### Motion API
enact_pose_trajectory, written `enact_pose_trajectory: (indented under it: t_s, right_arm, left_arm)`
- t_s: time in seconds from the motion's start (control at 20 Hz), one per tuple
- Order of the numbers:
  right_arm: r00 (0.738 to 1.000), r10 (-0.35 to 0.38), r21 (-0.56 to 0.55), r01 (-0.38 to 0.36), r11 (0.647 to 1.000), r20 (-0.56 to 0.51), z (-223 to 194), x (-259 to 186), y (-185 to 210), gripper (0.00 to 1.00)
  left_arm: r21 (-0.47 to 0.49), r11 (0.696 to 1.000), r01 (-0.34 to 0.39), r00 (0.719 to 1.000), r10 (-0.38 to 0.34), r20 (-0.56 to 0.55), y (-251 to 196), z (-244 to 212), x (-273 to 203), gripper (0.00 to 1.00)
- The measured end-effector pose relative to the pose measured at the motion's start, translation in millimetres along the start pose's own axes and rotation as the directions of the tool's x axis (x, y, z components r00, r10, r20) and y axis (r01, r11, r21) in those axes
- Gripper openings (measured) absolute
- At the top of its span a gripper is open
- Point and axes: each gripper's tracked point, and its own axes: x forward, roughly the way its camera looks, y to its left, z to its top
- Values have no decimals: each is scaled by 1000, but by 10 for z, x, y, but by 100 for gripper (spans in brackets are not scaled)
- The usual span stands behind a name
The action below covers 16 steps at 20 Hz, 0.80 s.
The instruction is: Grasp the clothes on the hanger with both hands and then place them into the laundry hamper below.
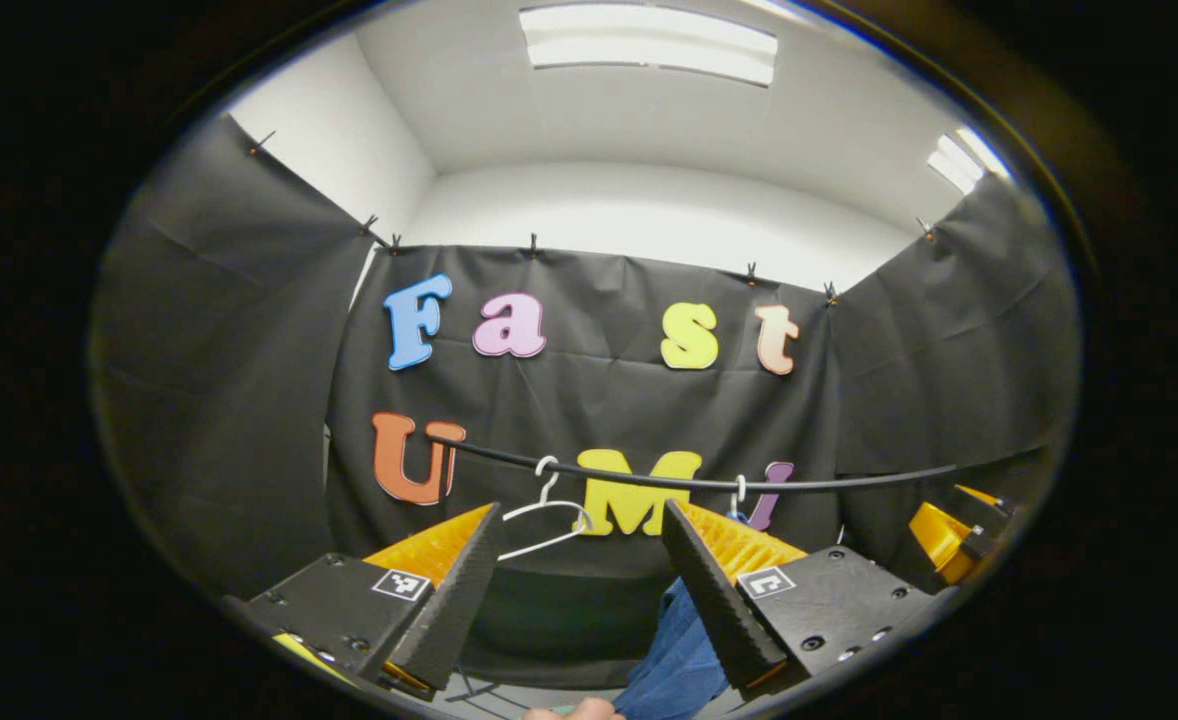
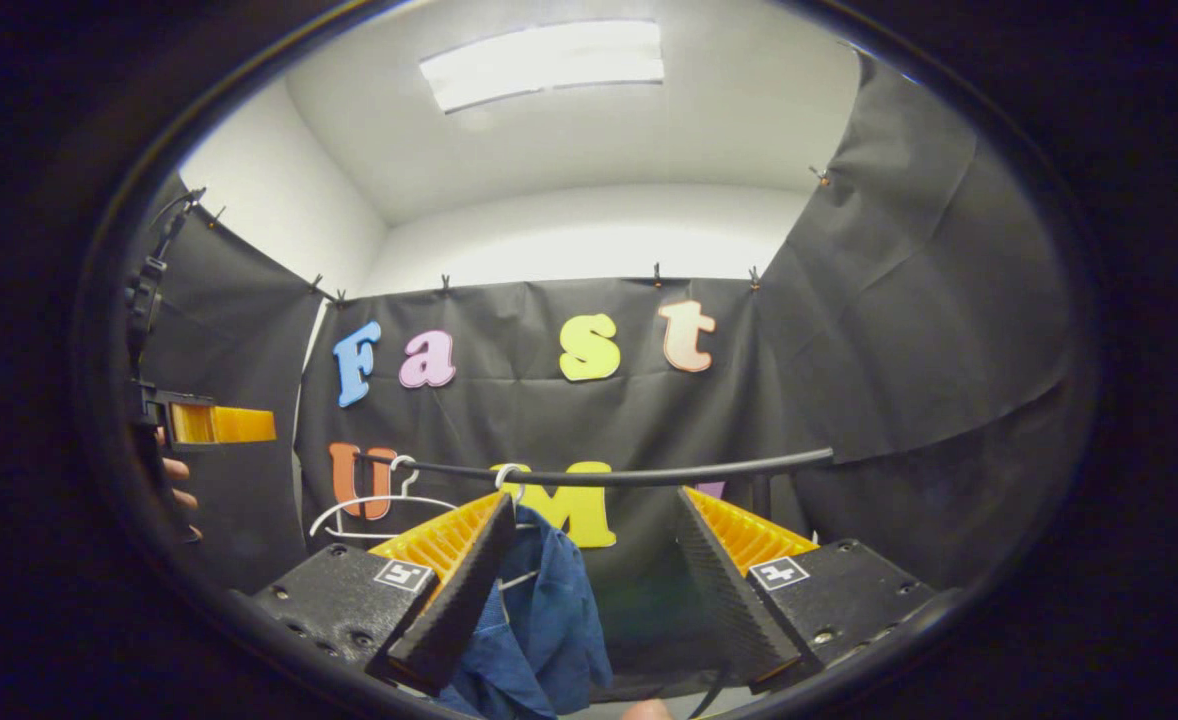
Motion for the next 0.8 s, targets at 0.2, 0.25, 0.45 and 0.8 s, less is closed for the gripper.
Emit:
enact_pose_trajectory:
  t_s: [0.2,0.25,0.45,0.8]
  right_arm:
    - [999,-18,-22,17,1000,-29,-140,-6,-54,100]
    - [999,-20,-23,19,1000,-27,-158,-6,-79,99]
    - [999,-12,-14,11,1000,-45,-257,23,-236,100]
    - [993,74,-25,-77,997,-93,-511,173,-529,100]
  left_arm:
    - [34,998,45,999,-44,-12,-126,-78,-41,96]
    - [55,998,43,999,-43,-14,-141,-104,-64,98]
    - [44,997,70,997,-68,-45,-436,-225,-73,100]
    - [13,999,47,990,-45,-132,-1059,-638,58,100]
